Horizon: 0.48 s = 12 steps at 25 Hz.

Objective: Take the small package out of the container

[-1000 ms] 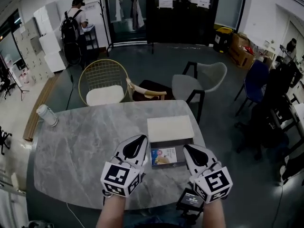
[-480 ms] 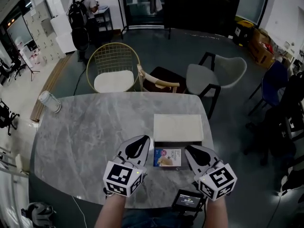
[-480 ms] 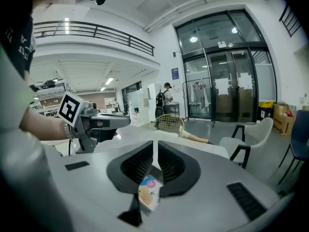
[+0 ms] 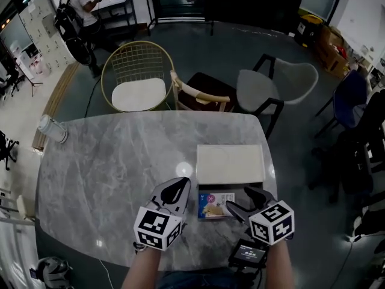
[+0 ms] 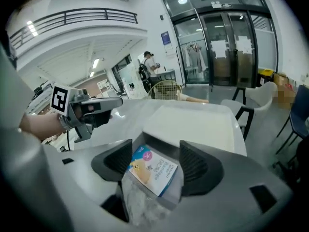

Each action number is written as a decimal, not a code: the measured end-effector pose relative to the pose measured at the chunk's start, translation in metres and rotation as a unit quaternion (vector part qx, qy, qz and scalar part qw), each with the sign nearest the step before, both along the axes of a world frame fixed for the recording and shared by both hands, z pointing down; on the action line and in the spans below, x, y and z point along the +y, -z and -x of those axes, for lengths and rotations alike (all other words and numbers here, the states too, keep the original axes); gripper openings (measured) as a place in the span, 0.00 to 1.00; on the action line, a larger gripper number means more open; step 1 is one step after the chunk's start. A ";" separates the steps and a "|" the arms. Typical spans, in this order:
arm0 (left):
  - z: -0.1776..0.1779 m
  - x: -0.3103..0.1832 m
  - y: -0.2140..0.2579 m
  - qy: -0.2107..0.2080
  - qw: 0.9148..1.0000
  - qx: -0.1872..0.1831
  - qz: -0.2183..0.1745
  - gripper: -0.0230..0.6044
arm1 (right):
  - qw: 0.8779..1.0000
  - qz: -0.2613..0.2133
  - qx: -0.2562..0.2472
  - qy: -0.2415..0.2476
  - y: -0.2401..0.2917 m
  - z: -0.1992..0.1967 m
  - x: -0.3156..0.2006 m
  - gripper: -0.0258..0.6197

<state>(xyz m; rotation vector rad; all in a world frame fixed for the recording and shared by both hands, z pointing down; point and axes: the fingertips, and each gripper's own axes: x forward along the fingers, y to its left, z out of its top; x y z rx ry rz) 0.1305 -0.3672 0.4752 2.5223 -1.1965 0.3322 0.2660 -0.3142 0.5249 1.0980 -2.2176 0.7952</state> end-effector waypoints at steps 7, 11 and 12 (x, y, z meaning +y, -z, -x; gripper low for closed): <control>0.000 -0.007 -0.026 0.003 0.999 0.006 0.032 0.06 | 0.987 0.162 0.019 -0.006 -0.068 0.001 0.007 0.52; 0.004 -0.012 -0.034 0.010 0.999 0.005 0.042 0.06 | 0.973 0.227 0.036 0.004 -0.093 0.001 0.011 0.52; 0.005 -0.014 -0.036 0.012 0.999 0.005 0.043 0.06 | 0.970 0.241 0.039 0.011 -0.098 0.001 0.012 0.52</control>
